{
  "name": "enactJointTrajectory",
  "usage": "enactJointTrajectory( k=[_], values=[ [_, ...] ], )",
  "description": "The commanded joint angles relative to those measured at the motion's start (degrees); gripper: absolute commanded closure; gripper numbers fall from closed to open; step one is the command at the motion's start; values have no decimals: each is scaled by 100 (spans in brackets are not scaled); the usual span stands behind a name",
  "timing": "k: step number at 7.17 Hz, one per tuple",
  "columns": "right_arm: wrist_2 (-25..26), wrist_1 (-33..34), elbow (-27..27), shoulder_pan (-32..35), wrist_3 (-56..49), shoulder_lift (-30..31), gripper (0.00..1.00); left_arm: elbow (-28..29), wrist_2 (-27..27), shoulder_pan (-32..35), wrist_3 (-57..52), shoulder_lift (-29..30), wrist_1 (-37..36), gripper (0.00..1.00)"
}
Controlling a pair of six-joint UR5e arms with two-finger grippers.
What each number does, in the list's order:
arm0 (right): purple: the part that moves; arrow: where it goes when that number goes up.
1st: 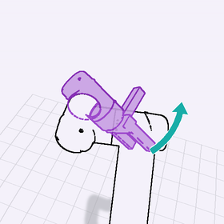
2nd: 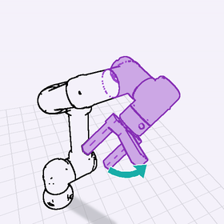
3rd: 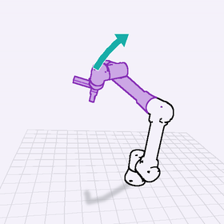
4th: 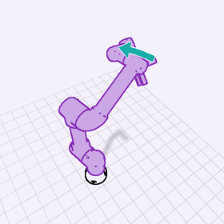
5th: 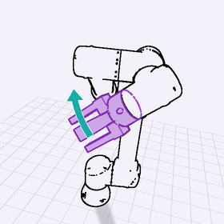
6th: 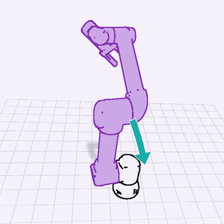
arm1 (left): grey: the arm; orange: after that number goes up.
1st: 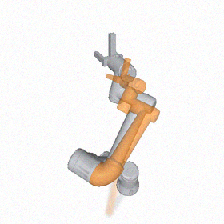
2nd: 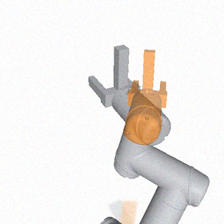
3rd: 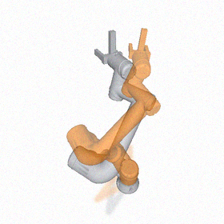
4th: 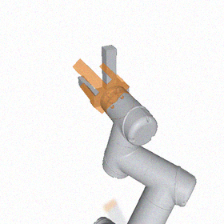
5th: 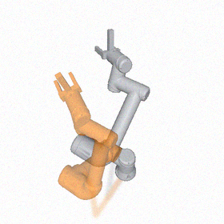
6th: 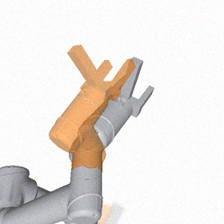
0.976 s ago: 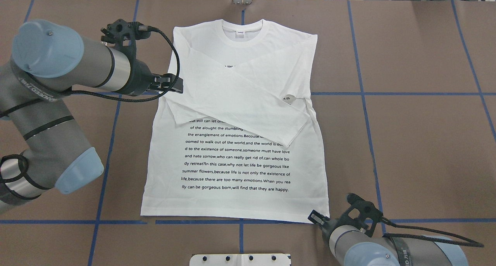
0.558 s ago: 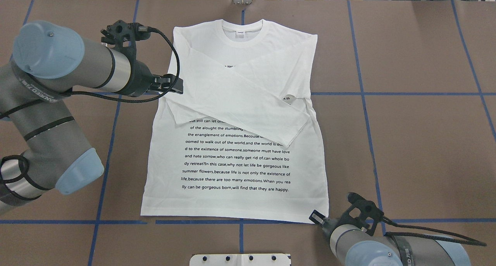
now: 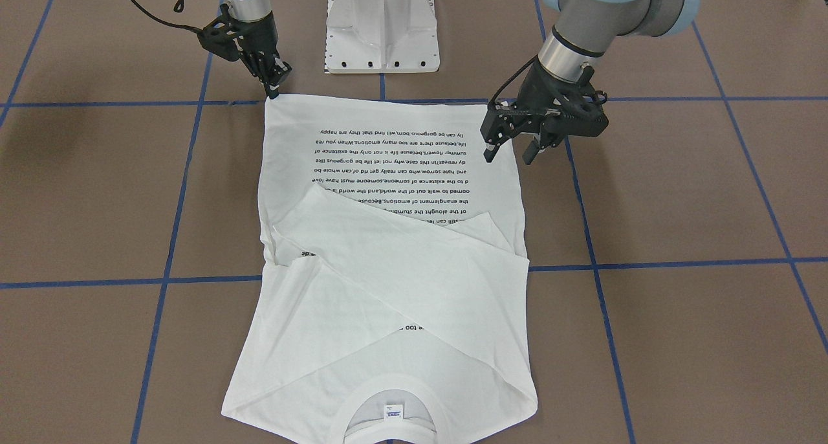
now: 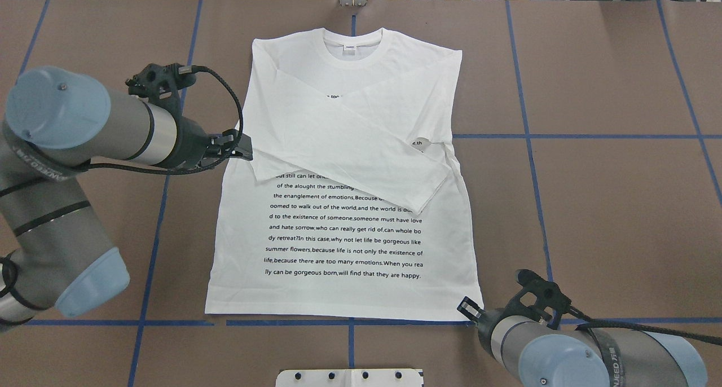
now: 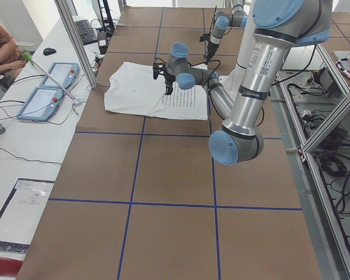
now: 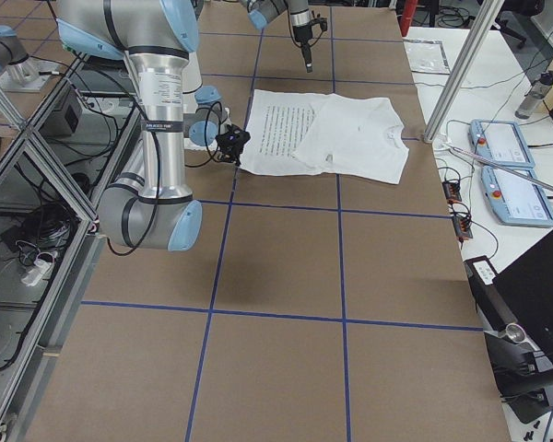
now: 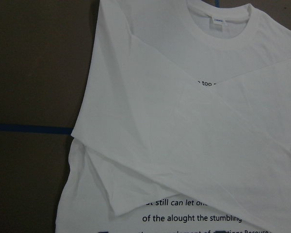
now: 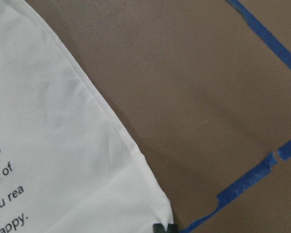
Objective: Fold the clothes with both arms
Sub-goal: 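Grasp both hem corners with the left and right grippers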
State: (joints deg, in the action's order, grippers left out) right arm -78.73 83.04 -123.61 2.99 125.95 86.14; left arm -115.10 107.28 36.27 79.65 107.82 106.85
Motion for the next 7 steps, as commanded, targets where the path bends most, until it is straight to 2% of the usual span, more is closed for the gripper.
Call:
enactJointTrajectory(
  k=[1,4,5,7],
  values=[
    [-20,2,-40,8,0,43,100,-662,-819,-1222,1136,-1022,-15,22],
    [-20,2,-32,0,0,34,100,-620,-1295,-2437,1982,-1456,-50,26],
    [-20,2,-32,0,0,43,100,-437,-1306,-2667,2054,-1448,-137,29],
    [-11,2,-32,0,0,34,100,-382,-1332,-2669,2028,-1457,-147,36]
  ],
)
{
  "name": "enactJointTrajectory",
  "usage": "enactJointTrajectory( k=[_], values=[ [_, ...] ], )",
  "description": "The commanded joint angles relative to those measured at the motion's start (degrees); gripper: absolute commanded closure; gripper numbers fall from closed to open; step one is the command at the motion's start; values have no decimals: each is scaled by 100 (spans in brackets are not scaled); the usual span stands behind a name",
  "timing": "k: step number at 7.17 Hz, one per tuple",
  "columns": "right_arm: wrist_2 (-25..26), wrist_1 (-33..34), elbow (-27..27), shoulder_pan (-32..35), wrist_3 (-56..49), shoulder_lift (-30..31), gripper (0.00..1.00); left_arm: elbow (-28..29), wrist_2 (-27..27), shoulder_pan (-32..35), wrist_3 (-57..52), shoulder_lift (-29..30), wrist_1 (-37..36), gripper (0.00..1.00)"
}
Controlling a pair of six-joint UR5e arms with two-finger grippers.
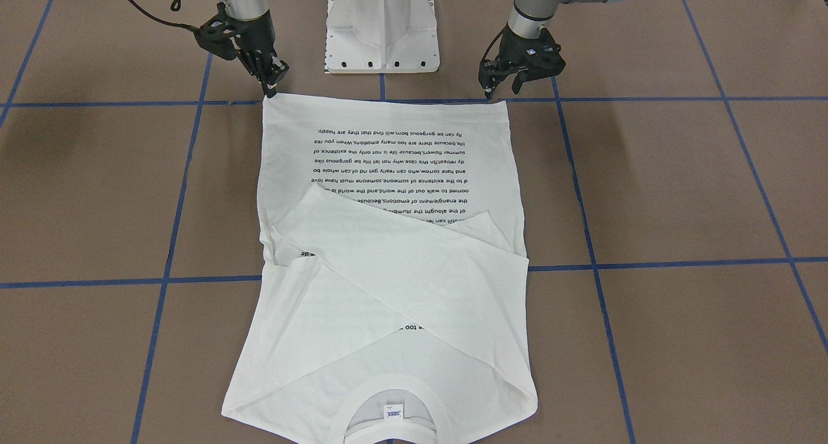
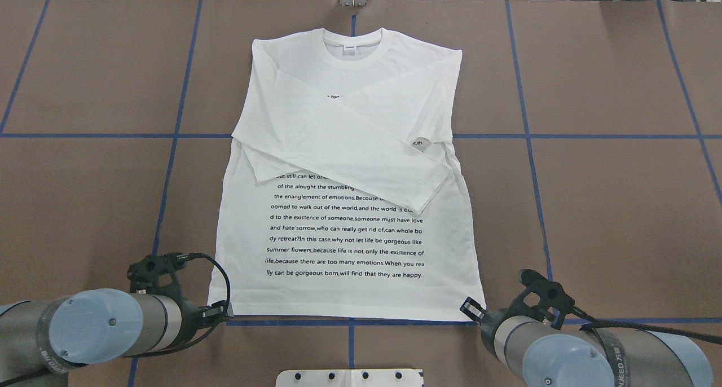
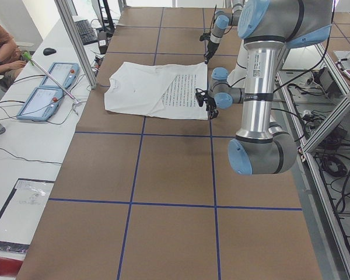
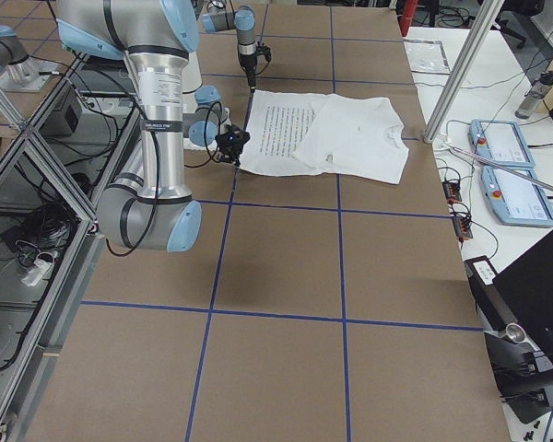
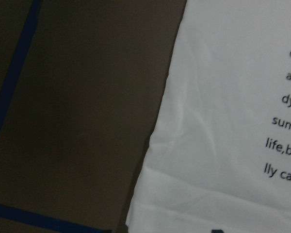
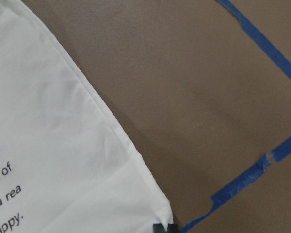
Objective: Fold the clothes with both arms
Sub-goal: 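Grasp both hem corners with the left and right grippers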
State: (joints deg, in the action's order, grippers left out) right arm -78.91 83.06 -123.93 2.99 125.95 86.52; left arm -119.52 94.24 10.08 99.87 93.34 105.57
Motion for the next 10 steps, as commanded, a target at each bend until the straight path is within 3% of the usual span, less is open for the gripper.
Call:
enactJointTrajectory(
  k=[1,2,9,10],
  values=[
    [7,0,-8,-1,0,-3,100,61,-54,2,-11,0,-19,43],
    [7,0,-8,-1,0,-3,100,61,-54,28,-12,9,-10,54],
    [7,9,-8,-1,0,-12,100,166,-230,29,-73,88,-10,55],
    [7,9,-8,-1,0,-12,100,201,-230,20,-73,123,-10,64]
  ],
)
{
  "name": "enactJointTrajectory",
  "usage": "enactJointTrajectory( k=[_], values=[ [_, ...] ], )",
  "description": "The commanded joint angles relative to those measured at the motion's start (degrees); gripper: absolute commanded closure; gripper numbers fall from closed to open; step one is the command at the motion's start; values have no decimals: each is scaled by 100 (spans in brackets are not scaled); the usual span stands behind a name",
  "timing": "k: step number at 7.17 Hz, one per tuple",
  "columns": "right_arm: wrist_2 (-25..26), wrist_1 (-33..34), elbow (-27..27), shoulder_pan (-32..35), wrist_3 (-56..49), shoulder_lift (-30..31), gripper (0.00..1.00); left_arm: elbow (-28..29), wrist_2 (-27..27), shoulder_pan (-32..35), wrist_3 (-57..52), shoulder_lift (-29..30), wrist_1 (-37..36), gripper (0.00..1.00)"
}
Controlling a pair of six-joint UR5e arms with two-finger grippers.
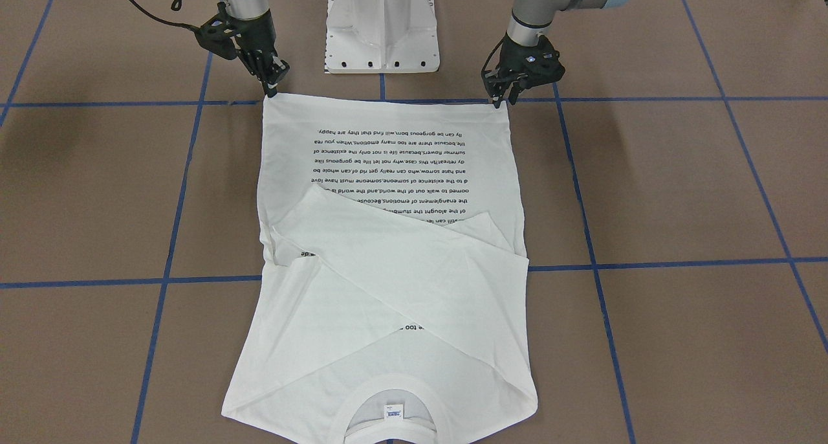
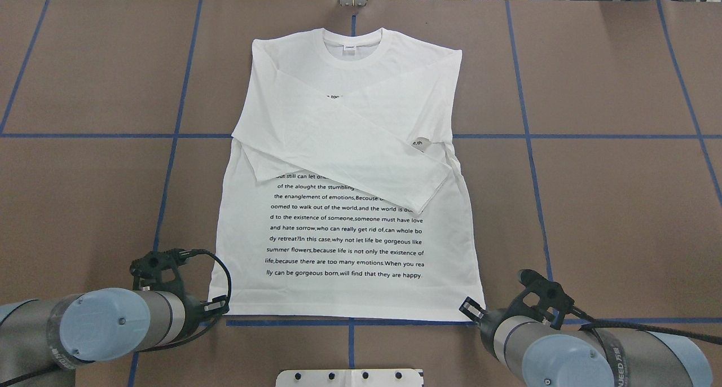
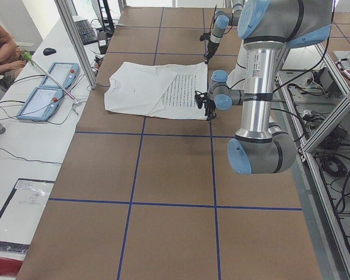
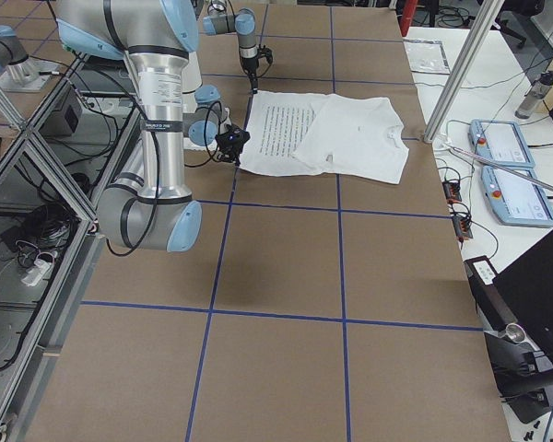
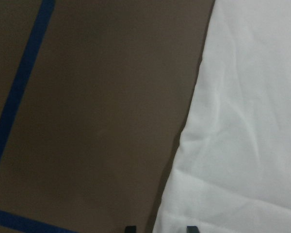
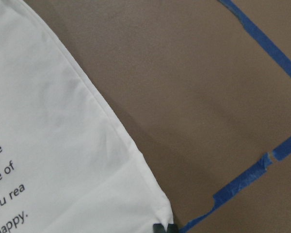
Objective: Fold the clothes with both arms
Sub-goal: 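Grasp both hem corners with the left and right grippers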
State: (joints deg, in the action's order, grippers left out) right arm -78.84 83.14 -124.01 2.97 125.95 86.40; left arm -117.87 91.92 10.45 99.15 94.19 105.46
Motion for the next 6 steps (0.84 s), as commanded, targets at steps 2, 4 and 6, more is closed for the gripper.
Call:
enactJointTrajectory(
  k=[2,4,6],
  values=[
    [0,0,0,-7,0,-9,100,62,1,-17,-1,46,1,100],
    [0,0,0,-7,0,-18,100,-304,1,35,-1,-15,-8,100],
    [0,96,-245,-313,9,-9,100,-1042,-8,-356,287,-103,-340,100]
  ],
)
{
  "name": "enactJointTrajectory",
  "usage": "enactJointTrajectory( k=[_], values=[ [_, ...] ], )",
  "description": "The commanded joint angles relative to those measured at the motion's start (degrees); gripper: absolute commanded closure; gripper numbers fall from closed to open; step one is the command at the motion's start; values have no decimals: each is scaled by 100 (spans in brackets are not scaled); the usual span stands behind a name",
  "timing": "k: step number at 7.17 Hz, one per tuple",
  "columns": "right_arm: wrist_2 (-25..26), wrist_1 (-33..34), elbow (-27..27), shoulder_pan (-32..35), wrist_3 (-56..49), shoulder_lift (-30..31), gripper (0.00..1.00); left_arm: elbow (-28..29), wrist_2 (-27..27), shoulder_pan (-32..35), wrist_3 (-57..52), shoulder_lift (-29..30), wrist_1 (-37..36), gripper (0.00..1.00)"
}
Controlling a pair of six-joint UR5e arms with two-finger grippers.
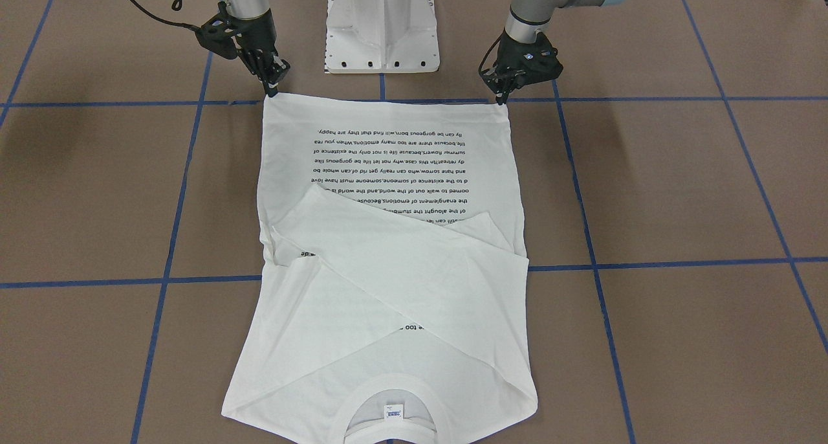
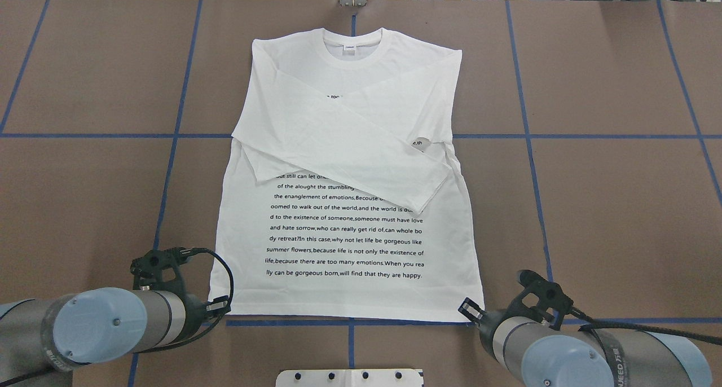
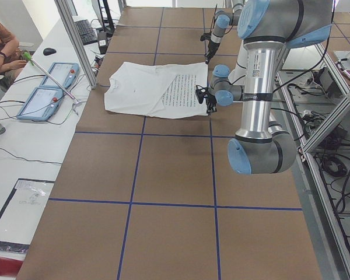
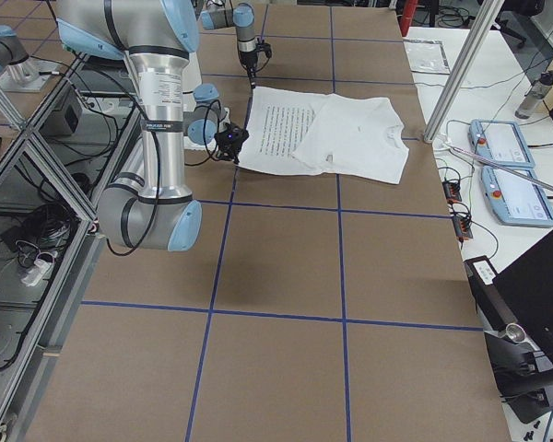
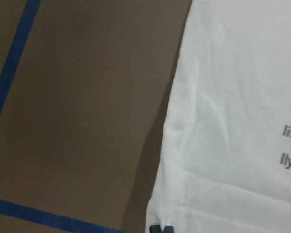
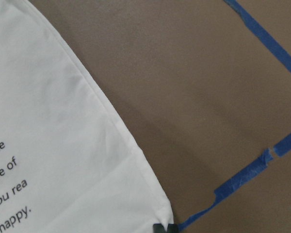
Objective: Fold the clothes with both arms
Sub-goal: 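Grasp both hem corners with the left and right grippers, then lift the hem with both grippers and fold it up toward the collar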
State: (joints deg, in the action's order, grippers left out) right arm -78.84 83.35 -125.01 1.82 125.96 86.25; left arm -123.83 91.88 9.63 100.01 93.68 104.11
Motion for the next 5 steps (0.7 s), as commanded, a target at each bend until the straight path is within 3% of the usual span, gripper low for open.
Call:
enactJointTrajectory(
  k=[1,3,5],
  values=[
    [17,215,-329,-364,7,23,100,-589,-20,-704,638,-43,-312,100],
    [35,567,-646,-577,16,76,100,-922,-29,-954,949,-51,-339,100],
    [35,594,-1155,-325,7,296,100,-1422,-21,-571,871,-25,-575,100]
  ],
)
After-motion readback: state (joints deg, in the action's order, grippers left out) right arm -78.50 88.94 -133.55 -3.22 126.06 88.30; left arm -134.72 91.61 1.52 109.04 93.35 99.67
